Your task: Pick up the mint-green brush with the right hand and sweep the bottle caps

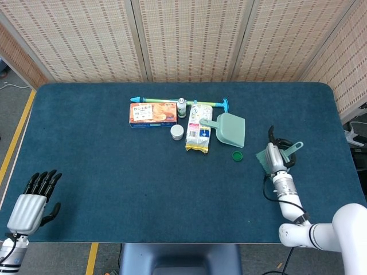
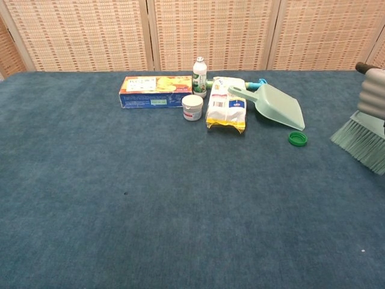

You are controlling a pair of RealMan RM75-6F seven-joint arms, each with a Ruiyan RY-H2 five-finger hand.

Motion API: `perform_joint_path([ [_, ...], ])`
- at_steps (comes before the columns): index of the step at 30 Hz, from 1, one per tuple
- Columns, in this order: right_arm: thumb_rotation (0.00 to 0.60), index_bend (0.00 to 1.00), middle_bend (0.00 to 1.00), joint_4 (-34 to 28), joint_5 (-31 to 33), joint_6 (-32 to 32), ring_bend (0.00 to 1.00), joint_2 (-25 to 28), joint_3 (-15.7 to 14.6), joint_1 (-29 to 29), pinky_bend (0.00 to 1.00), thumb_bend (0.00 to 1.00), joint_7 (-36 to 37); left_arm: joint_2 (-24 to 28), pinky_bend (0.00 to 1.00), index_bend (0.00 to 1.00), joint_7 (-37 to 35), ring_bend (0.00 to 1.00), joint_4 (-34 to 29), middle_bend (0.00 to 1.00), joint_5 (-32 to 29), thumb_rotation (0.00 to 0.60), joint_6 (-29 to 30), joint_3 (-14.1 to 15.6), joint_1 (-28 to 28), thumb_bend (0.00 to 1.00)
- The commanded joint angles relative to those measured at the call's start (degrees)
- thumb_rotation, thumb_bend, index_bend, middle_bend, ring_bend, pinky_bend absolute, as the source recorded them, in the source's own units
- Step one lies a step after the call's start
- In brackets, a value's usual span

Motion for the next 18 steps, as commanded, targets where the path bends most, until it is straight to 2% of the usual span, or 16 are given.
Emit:
perform_joint_path([
  [1,0.600,0.88,0.81,4.20,-0.01,-1.90,0.52,0.20,-1.04,-1.98,0.05,0.44,1.53,-0.43,0.05,0.00,0.79,0.00,0.06,0.00,-0.26,0.600,-0.51,0.06,-0.18,0.42],
  [7,0.600,0.88,0.81,4.43,-2.31,-2.40,0.52,3.36,0.01,-3.04,0.05,0.44,5.86,-1.03,0.05,0.00,2.06,0.00,-0.11,0.00,-0.34,0.600,-0.78,0.15,-0.30,0.42],
  [13,0.600,0.88,0.81,-3.23,-9.34,-1.87,0.52,7.63,4.65,-2.06,0.05,0.44,15.61,-1.16,0.05,0.00,2.12,0.00,-0.27,0.00,-0.45,0.600,-0.85,0.05,-0.43,0.42],
  [18,0.600,0.88,0.81,-9.16,-11.88,-0.68,0.52,7.20,7.98,0.15,0.05,0.44,14.90,-0.76,0.05,0.00,1.16,0.00,-0.38,0.00,-0.02,0.600,-0.37,0.12,-0.36,0.42],
])
